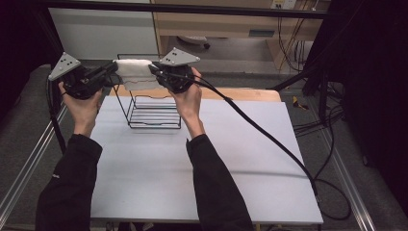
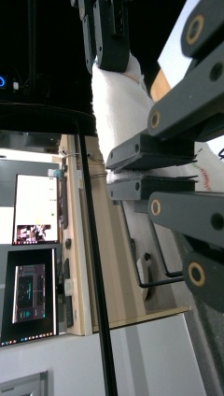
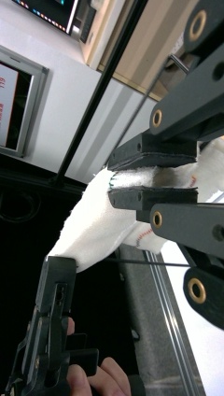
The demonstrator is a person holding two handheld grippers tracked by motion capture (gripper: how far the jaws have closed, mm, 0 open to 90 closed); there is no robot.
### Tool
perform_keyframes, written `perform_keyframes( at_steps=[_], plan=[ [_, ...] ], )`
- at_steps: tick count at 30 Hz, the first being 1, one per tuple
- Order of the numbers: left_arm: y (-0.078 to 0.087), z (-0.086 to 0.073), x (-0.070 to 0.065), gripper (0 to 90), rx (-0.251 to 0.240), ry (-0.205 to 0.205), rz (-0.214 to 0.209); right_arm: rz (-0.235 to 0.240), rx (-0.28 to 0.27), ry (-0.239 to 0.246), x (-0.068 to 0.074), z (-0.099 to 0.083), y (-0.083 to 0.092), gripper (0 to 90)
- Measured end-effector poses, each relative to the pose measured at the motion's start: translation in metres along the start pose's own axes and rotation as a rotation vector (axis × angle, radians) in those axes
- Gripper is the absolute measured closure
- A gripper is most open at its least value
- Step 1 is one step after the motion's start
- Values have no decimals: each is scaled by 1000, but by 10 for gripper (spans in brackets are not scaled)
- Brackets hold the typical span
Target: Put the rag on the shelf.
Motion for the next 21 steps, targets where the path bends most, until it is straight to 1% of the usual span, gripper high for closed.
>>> perform_keyframes(
  at_steps=[5, 7, 11, 15, 19, 21],
  plan=[
    [3, -3, -3, 839, 10, -3, -1, 9, 11, -9, 3, -5, 2, 802],
    [4, -4, -3, 839, 15, 6, -5, 14, 16, -9, 4, -6, 2, 801],
    [6, -6, -6, 835, 33, -7, -1, 20, 32, -8, 6, -9, 4, 799],
    [9, -10, -7, 832, 45, -9, 3, 26, 50, -5, 10, -11, 4, 795],
    [10, -15, -9, 831, 66, -8, -3, 29, 69, -3, 13, -13, 4, 789],
    [11, -17, -9, 830, 72, -13, -2, 33, 80, -5, 14, -14, 4, 784]
  ],
)
Point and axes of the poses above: each handheld gripper's, and its own axes: y roughly backward along the jaws, z roughly out of its top, x roughly to its left, the point moved 3 cm from there along -y, roughly forward along the jaws, and after that the axes turned 8 degrees about x, right-handed, at the moved point
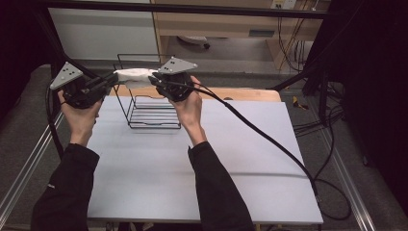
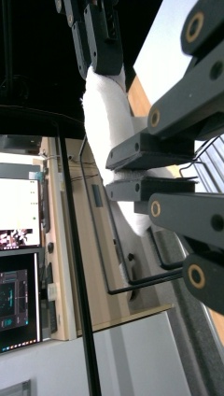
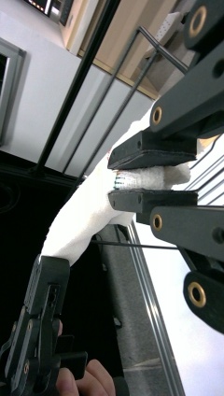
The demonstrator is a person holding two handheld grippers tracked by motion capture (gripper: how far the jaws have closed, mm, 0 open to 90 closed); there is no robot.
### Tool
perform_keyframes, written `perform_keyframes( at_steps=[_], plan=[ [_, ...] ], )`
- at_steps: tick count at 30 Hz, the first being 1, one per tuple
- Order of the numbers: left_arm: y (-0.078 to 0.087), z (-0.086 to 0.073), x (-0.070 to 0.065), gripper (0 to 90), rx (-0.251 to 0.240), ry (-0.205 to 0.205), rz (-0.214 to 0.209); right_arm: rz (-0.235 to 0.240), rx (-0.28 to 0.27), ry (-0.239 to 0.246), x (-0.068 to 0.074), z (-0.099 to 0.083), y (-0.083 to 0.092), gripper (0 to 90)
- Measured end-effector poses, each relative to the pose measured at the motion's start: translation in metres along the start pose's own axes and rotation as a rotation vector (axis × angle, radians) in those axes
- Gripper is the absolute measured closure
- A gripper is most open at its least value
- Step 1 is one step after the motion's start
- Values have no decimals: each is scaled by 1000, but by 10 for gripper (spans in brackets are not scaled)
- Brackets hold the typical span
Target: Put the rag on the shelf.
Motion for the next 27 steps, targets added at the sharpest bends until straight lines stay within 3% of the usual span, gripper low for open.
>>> perform_keyframes(
  at_steps=[27],
  plan=[
    [3, -25, -5, 792, 118, -22, -20, 39, 57, -39, 7, -23, -3, 693]
  ],
)
Point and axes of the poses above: each handheld gripper's, and its own axes: y roughly backward along the jaws, z roughly out of its top, x roughly to its left, the point moved 3 cm from there along -y, roughly forward along the jaws, and after that the axes turned 8 degrees about x, right-handed, at the moved point
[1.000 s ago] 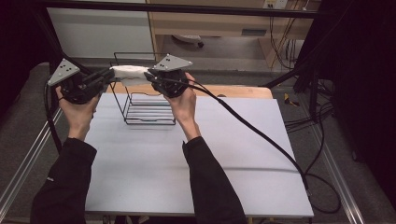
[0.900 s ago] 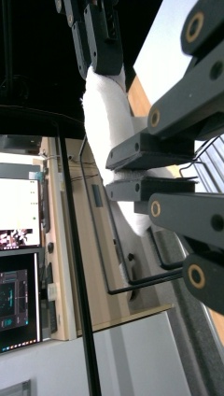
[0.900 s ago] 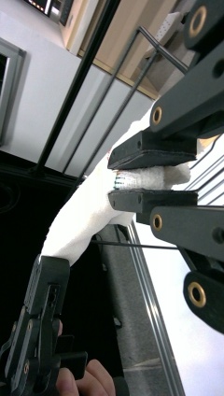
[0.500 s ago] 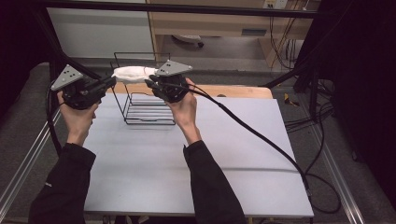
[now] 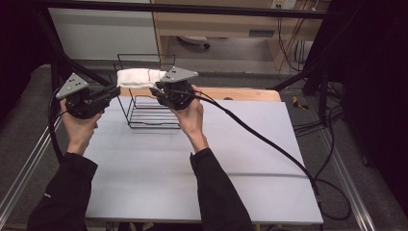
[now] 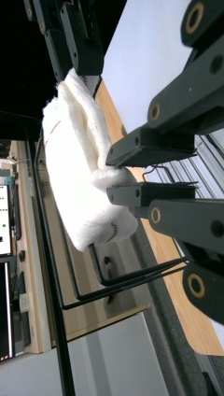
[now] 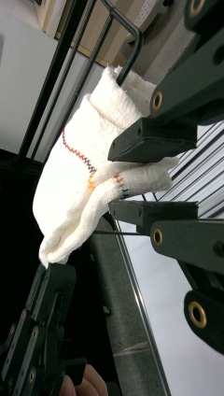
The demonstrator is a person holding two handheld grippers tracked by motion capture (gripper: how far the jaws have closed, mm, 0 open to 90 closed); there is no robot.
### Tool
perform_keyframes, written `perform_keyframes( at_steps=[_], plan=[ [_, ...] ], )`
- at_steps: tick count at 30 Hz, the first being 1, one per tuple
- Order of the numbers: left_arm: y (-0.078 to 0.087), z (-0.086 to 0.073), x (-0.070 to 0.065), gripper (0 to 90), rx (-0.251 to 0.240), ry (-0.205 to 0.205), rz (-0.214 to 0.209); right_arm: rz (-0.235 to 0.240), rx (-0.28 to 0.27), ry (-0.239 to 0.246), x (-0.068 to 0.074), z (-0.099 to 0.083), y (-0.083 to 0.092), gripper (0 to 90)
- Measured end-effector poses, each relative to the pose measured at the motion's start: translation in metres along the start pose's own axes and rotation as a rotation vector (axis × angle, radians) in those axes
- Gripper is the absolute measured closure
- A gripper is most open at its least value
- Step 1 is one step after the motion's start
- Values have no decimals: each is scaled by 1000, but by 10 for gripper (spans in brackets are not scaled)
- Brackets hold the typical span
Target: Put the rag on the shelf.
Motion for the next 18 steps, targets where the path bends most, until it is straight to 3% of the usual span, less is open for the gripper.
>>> perform_keyframes(
  at_steps=[5, 11, 18],
  plan=[
    [-2, -4, -1, 791, 28, -7, -1, 15, -3, -6, 2, -1, 2, 684],
    [-8, -8, -2, 813, 55, -13, 13, 22, 19, -22, 0, -3, -1, 824],
    [-15, -11, 1, 780, 89, -4, 27, 4, 48, -52, -5, -9, -12, 847]
  ],
)
Point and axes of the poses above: each handheld gripper's, and its own axes: y roughly backward along the jaws, z roughly out of its top, x roughly to its left, the point moved 3 cm from there along -y, roughly forward along the jaws, and after that the axes turned 8 degrees about x, right-handed, at the moved point
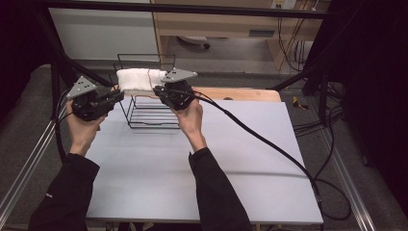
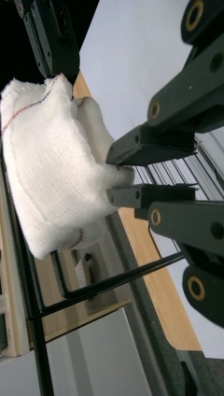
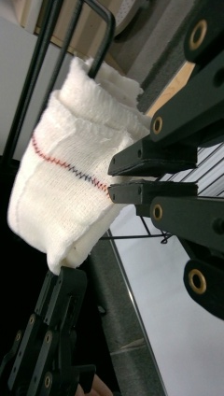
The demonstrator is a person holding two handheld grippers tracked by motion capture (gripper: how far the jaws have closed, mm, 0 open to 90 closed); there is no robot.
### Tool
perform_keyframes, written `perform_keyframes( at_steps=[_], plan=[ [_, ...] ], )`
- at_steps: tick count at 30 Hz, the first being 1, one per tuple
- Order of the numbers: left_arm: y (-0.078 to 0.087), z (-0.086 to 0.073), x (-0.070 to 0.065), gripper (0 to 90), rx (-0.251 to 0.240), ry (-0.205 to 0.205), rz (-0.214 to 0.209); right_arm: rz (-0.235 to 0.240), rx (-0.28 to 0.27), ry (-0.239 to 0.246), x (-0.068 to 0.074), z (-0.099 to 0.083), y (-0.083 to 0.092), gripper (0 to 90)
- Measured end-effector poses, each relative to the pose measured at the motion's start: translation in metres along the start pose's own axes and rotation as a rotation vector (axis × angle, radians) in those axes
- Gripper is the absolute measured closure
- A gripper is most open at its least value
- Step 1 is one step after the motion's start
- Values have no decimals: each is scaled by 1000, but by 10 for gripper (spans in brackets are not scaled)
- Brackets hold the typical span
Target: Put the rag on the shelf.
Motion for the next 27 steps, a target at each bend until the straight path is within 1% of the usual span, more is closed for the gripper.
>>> perform_keyframes(
  at_steps=[2, 3, 4, 7, 10, 13, 17, 21, 23, 24, 27],
  plan=[
    [-3, 0, 0, 794, 5, 3, 0, -5, 14, -8, -2, -1, -4, 848],
    [-5, 0, 1, 805, 9, 3, 9, -11, 16, -8, -4, -2, -5, 847],
    [-7, 0, 1, 811, 10, 7, 8, -10, 14, -10, -5, -2, -6, 847],
    [-13, 0, 2, 823, 27, 17, 23, -12, 13, -18, -7, -2, -9, 847],
    [-18, 0, 2, 827, 35, 23, 25, -13, 21, -28, -9, -4, -13, 846],
    [-20, -2, 2, 816, 31, 19, 23, -12, 16, -21, -9, -4, -12, 825],
    [-16, -2, 0, 768, 14, 23, 10, 1, 0, -15, -7, -4, -5, 799],
    [-7, -2, -5, 688, 5, 4, 2, 15, -13, -21, -4, -5, 6, 726],
    [-3, -3, -6, 643, 4, 8, 7, 17, -21, -29, -4, -8, 13, 680],
    [-2, -5, -7, 624, 8, 9, 8, 23, -21, -36, -5, -9, 17, 645],
    [0, -10, -9, 543, 30, 9, 1, 37, 0, -60, -6, -16, 23, 515]
  ],
)
Point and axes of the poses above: each handheld gripper's, and its own axes: y roughly backward along the jaws, z roughly out of its top, x roughly to its left, the point moved 3 cm from there along -y, roughly forward along the jaws, and after that the axes turned 8 degrees about x, right-handed, at the moved point
